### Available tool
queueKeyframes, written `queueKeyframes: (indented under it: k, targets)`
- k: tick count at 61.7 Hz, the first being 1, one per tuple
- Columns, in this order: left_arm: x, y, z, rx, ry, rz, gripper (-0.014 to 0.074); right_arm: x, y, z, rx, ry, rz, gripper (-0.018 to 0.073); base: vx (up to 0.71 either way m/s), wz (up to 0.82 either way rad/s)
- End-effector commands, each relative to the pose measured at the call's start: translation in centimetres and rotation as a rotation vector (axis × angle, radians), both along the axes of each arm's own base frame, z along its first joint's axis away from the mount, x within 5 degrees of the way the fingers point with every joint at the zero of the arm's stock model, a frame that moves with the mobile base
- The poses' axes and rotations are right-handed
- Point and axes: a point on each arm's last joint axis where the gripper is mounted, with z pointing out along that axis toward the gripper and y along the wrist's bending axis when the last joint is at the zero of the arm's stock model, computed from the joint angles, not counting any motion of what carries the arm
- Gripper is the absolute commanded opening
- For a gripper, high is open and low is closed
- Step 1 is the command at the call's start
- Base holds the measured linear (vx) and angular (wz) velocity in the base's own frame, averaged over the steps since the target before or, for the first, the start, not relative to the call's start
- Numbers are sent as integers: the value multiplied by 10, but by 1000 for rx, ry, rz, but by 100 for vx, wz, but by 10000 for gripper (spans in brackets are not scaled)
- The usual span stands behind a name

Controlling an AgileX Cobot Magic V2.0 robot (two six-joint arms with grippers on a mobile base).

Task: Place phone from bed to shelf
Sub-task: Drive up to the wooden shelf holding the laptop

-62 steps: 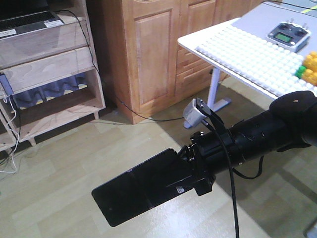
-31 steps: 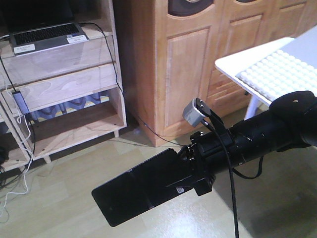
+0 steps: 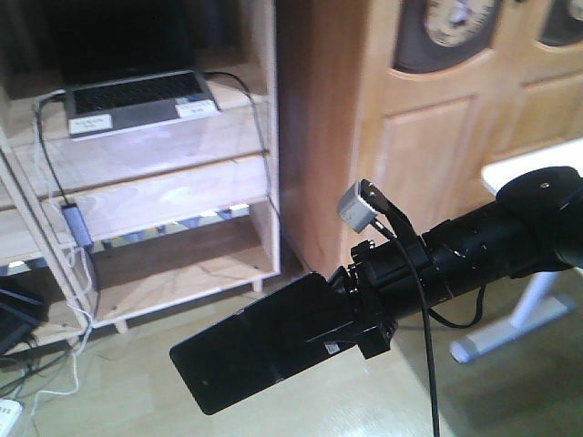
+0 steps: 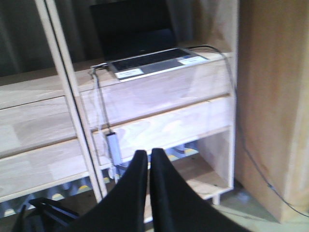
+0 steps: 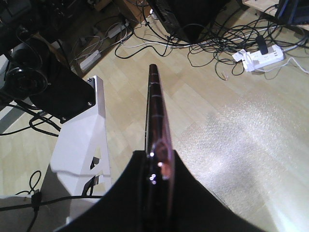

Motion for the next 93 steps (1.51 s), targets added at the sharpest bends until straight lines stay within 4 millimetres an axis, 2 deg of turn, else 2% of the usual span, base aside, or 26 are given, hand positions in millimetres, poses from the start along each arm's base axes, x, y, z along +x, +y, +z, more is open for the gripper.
queueKeyframes:
  k: [1,46,93]
  targets:
    - [-1,0,15,-11,-108,-2,1,-8,2,26,118,9,47,-2,38,33]
    - [-1,0,15,-11,-108,-2,1,-8,2,26,118,9,47,-2,35,31]
    - [-1,0,15,-11,-108,-2,1,-8,2,26,118,9,47,-2,26,10]
